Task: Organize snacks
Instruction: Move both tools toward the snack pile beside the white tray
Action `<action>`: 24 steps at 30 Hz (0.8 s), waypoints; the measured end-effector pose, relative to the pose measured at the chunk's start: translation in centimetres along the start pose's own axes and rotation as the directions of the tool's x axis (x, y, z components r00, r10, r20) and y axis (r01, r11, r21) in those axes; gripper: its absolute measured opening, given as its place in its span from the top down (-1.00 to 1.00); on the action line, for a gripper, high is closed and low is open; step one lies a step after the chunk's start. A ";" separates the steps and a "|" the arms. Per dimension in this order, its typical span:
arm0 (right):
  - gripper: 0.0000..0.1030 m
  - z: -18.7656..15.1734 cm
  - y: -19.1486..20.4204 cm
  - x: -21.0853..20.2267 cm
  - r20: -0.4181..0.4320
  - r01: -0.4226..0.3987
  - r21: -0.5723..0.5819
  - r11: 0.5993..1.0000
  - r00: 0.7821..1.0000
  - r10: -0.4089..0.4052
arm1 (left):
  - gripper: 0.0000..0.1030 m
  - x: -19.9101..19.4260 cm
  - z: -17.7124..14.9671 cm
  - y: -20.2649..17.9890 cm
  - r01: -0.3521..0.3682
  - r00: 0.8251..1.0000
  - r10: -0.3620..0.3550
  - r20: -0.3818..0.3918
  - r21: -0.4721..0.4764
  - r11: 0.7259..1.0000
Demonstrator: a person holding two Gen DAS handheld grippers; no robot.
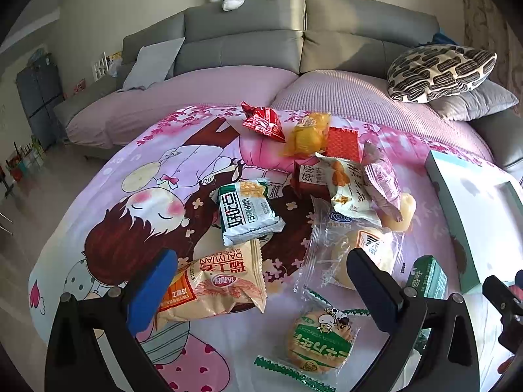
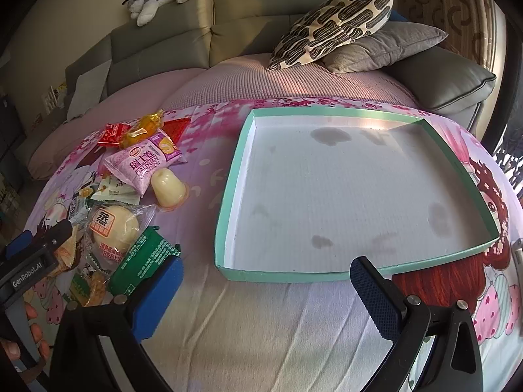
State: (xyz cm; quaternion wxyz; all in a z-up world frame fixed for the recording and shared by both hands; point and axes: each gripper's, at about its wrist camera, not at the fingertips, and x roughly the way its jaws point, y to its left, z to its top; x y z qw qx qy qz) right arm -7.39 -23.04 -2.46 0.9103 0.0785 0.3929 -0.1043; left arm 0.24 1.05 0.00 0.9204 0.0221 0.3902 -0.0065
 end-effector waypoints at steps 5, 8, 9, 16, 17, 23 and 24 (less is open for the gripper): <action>-1.00 0.1 0.5 -0.2 0.009 -0.005 -0.029 1.000 1.000 0.005 | -1.00 -0.5 0.1 -0.1 -0.003 1.000 0.003 0.029 -0.002 1.000; -1.00 0.0 0.8 -0.2 0.009 -0.004 -0.050 0.999 1.000 0.005 | -1.00 -0.6 0.1 0.0 0.015 0.999 -0.014 0.045 -0.019 1.000; -1.00 0.0 0.9 -0.1 0.007 -0.006 -0.054 0.999 1.000 0.006 | -1.00 -0.6 0.1 -0.1 0.014 0.999 -0.013 0.052 -0.019 1.000; -1.00 -0.1 1.2 -0.1 -0.001 -0.010 -0.060 0.998 1.000 0.010 | -1.00 -0.4 0.1 0.1 0.018 0.999 -0.018 0.034 -0.008 1.000; -1.00 -0.1 1.3 -0.1 -0.001 -0.012 -0.059 0.998 1.000 0.012 | -1.00 -0.4 0.1 0.2 0.020 0.999 -0.020 0.033 -0.010 1.000; -1.00 -0.1 1.6 -0.2 -0.001 -0.024 -0.066 0.998 1.000 0.024 | -1.00 -0.6 0.1 0.5 0.045 0.999 -0.044 0.029 -0.027 0.999; -1.00 -0.1 1.7 -0.2 -0.002 -0.025 -0.066 0.997 1.000 0.025 | -1.00 -0.6 0.1 0.6 0.045 0.999 -0.044 0.026 -0.032 0.998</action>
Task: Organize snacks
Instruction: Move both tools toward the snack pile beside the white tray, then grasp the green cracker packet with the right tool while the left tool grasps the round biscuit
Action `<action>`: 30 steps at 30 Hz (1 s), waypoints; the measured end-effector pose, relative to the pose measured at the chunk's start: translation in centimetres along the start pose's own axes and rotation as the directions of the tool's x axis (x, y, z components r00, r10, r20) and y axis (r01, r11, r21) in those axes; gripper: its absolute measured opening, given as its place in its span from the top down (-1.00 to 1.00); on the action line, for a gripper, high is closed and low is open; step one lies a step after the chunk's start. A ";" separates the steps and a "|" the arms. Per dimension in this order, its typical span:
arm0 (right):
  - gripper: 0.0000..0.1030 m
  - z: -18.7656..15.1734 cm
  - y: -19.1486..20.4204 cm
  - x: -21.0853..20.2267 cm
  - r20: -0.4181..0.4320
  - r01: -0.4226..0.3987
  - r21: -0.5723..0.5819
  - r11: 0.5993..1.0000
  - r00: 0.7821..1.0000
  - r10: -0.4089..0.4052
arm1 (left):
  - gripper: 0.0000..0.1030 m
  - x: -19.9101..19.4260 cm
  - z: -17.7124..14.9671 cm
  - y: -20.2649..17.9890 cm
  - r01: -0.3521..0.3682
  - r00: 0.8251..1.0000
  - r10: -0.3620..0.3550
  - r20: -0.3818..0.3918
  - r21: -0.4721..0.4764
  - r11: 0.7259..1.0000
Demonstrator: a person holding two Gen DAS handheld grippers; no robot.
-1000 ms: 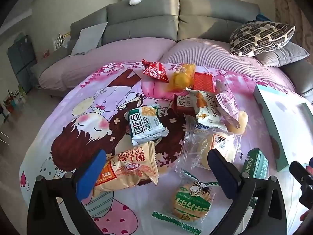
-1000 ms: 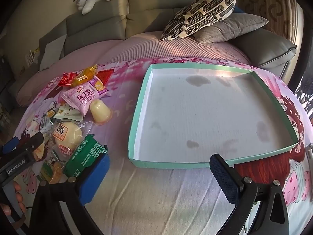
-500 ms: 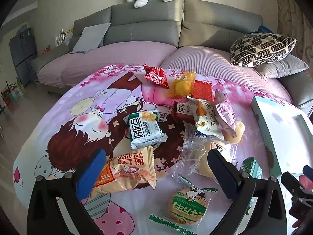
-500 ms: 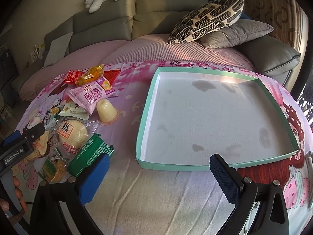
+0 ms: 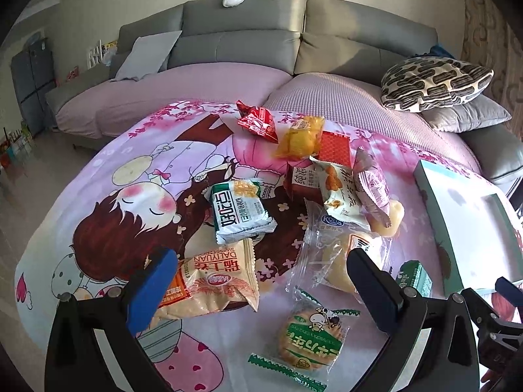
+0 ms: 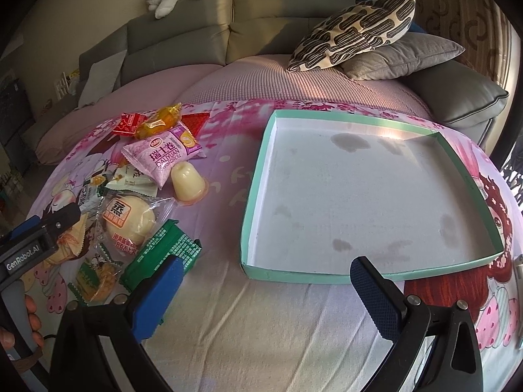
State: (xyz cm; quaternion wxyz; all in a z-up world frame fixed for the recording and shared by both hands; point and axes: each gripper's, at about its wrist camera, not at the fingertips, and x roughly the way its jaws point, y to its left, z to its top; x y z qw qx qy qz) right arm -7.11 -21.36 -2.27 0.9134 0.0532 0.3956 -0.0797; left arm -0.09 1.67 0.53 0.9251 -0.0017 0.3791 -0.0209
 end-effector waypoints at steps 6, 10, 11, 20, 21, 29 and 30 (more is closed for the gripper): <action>-1.00 0.1 0.9 -0.2 -0.001 -0.027 0.001 1.000 1.000 0.027 | -1.00 0.1 -0.1 0.7 -0.005 1.000 0.004 -0.030 -0.024 1.000; -1.00 0.1 1.9 -0.1 -0.008 -0.035 -0.011 0.999 0.999 0.035 | -1.00 0.1 -0.3 1.1 -0.019 0.998 0.016 -0.066 -0.034 0.999; -1.00 0.1 2.2 -0.1 -0.008 -0.039 -0.016 0.999 0.999 0.039 | -1.00 0.1 -0.4 1.3 -0.018 0.997 0.016 -0.076 -0.037 0.999; -1.00 -0.1 5.1 0.1 -0.020 -0.088 -0.028 0.996 0.996 0.088 | -1.00 -0.5 -1.5 1.9 0.050 0.987 -0.056 -0.148 -0.044 0.998; -1.00 -0.1 5.3 0.2 -0.018 -0.087 -0.024 0.996 0.996 0.087 | -1.00 -0.5 -1.6 1.8 0.056 0.986 -0.061 -0.154 -0.042 0.998; -0.81 -0.1 5.8 1.4 -0.038 -0.093 0.013 0.996 0.995 0.094 | -0.89 0.0 -2.2 1.8 0.084 0.974 -0.091 -0.207 -0.040 0.996; -0.76 0.0 5.9 1.4 -0.035 -0.089 0.011 0.996 0.995 0.090 | -0.89 0.0 -2.2 1.6 0.090 0.973 -0.096 -0.210 -0.035 0.995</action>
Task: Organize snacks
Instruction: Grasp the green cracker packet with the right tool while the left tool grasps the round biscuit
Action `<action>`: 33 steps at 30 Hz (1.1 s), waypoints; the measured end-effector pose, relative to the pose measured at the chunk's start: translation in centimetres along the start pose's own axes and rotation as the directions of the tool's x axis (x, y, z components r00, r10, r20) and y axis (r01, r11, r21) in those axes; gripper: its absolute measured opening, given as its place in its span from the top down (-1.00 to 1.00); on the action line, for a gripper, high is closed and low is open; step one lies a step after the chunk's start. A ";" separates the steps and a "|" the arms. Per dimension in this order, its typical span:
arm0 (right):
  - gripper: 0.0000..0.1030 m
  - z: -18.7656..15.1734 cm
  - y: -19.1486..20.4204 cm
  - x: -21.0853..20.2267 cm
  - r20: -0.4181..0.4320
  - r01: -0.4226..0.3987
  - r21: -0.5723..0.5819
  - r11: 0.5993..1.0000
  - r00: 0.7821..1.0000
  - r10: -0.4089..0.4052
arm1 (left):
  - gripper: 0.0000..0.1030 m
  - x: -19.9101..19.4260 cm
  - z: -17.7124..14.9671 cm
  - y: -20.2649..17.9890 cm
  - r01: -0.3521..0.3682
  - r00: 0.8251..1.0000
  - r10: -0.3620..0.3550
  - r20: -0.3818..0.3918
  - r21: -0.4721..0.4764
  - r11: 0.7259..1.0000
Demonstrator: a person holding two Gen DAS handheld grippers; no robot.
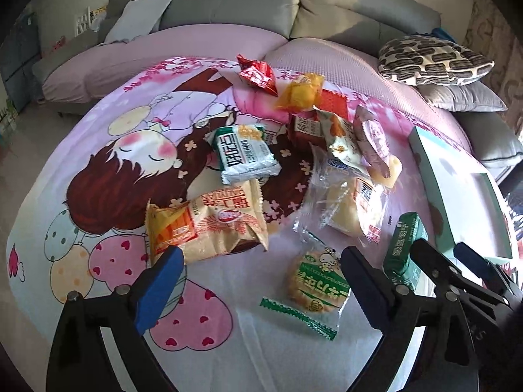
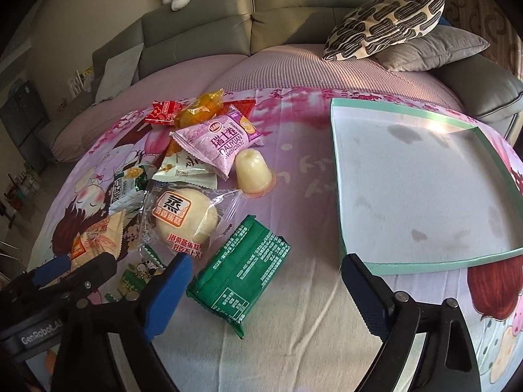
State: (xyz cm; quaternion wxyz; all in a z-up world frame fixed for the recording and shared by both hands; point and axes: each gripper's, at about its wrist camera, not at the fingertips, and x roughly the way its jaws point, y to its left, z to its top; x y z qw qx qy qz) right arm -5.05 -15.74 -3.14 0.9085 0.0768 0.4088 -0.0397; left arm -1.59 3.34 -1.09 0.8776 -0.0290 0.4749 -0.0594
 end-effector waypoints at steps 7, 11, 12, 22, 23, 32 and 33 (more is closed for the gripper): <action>-0.38 -0.1 -0.1 1.0 -0.039 -0.032 0.027 0.999 0.999 0.033 | -0.69 0.7 -0.4 -1.2 0.032 0.999 -0.030 -0.035 0.051 0.998; -0.22 -0.4 0.1 1.8 -0.073 -0.042 0.027 0.999 0.996 0.044 | -0.51 1.5 -0.8 -1.9 0.044 0.997 -0.039 -0.065 0.076 0.996; -0.14 -0.5 -0.1 2.0 -0.080 -0.054 0.034 0.998 0.995 0.057 | -0.47 1.6 -0.9 -2.0 0.050 0.997 -0.044 -0.070 0.079 0.996; 0.02 -0.5 0.1 2.1 -0.085 -0.075 0.016 0.997 0.993 0.077 | -0.40 2.1 -1.2 -2.6 0.077 0.992 -0.067 -0.103 0.095 0.992; 0.02 -0.5 -0.1 2.1 -0.085 -0.079 0.021 0.997 0.993 0.080 | -0.40 2.0 -1.1 -2.6 0.083 0.992 -0.074 -0.102 0.098 0.992; 0.02 -0.2 -0.4 1.5 -0.069 -0.102 0.040 0.994 0.992 0.104 | -0.40 2.2 -1.3 -3.2 0.106 0.989 -0.091 -0.117 0.128 0.986; 0.02 -0.2 -0.5 1.5 -0.066 -0.110 0.045 0.993 0.991 0.113 | -0.40 2.2 -1.3 -3.4 0.108 0.989 -0.092 -0.118 0.137 0.985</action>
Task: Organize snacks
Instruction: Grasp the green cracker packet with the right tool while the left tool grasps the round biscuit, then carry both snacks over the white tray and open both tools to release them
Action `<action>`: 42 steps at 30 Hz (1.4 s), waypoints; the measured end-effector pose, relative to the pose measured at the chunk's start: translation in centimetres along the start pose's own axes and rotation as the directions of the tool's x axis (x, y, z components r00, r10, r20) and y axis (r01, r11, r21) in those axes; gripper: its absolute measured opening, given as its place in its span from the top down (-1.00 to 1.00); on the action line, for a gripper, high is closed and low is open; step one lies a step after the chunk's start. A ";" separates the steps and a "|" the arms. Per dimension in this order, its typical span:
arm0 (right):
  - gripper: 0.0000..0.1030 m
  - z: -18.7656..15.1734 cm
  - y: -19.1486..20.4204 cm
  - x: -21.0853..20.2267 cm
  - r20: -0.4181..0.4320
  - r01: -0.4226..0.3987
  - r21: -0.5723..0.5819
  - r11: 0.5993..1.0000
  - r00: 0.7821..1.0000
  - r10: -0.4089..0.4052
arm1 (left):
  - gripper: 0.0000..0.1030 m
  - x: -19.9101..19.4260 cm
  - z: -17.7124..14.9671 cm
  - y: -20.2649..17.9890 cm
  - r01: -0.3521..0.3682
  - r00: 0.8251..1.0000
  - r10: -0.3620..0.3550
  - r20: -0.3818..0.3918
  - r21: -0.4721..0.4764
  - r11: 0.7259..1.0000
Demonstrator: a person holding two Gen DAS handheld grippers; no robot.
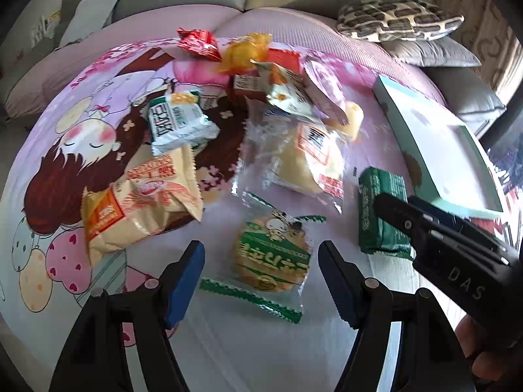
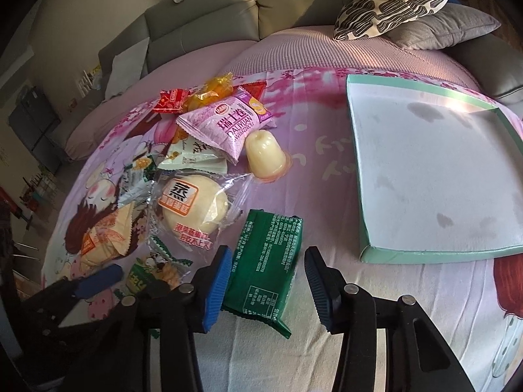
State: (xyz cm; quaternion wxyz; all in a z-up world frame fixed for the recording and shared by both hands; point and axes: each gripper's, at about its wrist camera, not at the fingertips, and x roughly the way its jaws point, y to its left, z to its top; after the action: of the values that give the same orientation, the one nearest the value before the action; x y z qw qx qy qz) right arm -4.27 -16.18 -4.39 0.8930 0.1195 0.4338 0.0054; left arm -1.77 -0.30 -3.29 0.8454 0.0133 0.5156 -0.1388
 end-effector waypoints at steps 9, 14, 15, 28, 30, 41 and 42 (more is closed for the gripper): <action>0.02 -0.4 0.6 0.8 -0.030 0.028 -0.037 0.999 0.999 -0.029 | -0.38 0.4 -0.2 0.3 -0.034 0.999 0.034 -0.009 -0.006 0.999; 0.06 -0.4 0.2 0.5 -0.030 0.067 -0.045 0.997 0.997 -0.068 | -0.22 0.2 -0.2 0.7 -0.046 0.999 0.046 -0.003 -0.024 0.999; 0.06 -0.3 0.1 0.6 -0.032 0.073 -0.049 0.996 0.997 -0.074 | -0.15 0.3 -0.1 0.8 -0.048 0.999 0.048 -0.004 -0.024 0.999; 0.18 -0.5 0.3 0.7 -0.042 0.091 -0.077 0.993 0.995 -0.095 | 0.00 -0.2 0.0 0.7 -0.030 0.999 0.030 0.018 -0.025 0.999; 0.18 -0.4 0.4 0.1 -0.025 0.086 -0.076 0.993 0.996 -0.088 | 0.00 -0.7 0.1 0.6 -0.024 0.999 0.025 0.037 -0.024 0.999; 0.18 1.1 -0.1 -3.8 0.096 0.045 -0.048 0.998 0.995 -0.041 | 0.00 -3.9 1.9 -0.4 -0.011 0.988 0.013 0.154 -0.010 1.000; 0.18 1.2 -0.4 -4.0 0.103 0.049 -0.039 0.998 0.994 -0.045 | 0.00 -3.9 2.2 -0.6 -0.009 0.987 0.009 0.162 -0.004 1.000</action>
State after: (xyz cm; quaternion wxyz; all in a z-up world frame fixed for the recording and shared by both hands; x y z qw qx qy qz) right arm -5.90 -17.29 -0.64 0.9162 0.0908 0.3902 -0.0129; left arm -1.68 -0.37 1.28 0.8851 0.0031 0.4455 -0.1347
